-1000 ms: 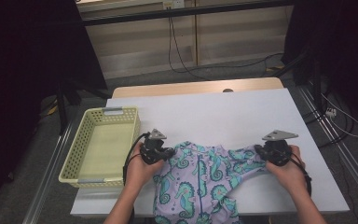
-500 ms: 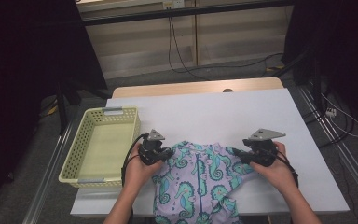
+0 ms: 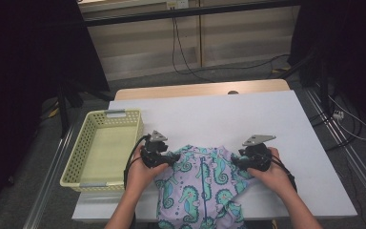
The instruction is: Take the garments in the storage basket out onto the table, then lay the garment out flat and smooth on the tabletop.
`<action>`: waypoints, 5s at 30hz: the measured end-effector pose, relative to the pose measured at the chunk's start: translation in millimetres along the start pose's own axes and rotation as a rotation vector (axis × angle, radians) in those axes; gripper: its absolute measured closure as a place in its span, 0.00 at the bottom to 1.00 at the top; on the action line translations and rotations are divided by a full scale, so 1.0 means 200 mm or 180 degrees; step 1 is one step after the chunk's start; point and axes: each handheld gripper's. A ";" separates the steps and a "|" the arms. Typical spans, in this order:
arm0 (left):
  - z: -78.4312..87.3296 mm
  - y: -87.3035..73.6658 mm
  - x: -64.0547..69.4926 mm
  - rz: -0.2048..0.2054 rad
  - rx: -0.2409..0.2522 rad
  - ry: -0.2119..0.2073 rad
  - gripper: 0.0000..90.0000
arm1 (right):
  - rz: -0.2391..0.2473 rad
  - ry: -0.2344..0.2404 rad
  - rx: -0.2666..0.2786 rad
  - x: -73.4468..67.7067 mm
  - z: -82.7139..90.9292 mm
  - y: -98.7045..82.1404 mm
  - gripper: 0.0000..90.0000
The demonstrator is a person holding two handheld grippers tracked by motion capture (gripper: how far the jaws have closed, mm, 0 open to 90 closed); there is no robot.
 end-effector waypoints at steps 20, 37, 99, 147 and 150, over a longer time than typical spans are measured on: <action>-0.06 -0.03 0.01 -0.0100 -0.0207 0.0110 0.38 | 0.0110 0.0204 -0.0007 -0.03 0.01 0.01 0.94; -0.01 0.00 0.05 -0.0035 -0.0497 0.0006 0.93 | -0.0017 0.0207 0.0080 0.00 0.05 0.00 0.98; -0.06 0.50 -0.14 0.0100 0.0385 0.0035 0.45 | -0.0220 -0.0822 0.0646 0.41 0.19 0.50 0.59; 0.11 0.18 -0.12 0.0146 0.0313 0.0405 0.93 | -0.0206 -0.0427 0.0491 0.17 0.15 0.07 0.31; 0.15 0.13 -0.12 0.0229 0.0310 0.0343 0.93 | -0.0239 -0.0438 0.0512 0.17 0.16 0.07 0.31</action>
Point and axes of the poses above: each handheld gripper's, and its own axes: z roughly backward along the jaws, y roughly out of its top, x roughly to its right, and after that the axes turned 6 degrees about z, right-handed
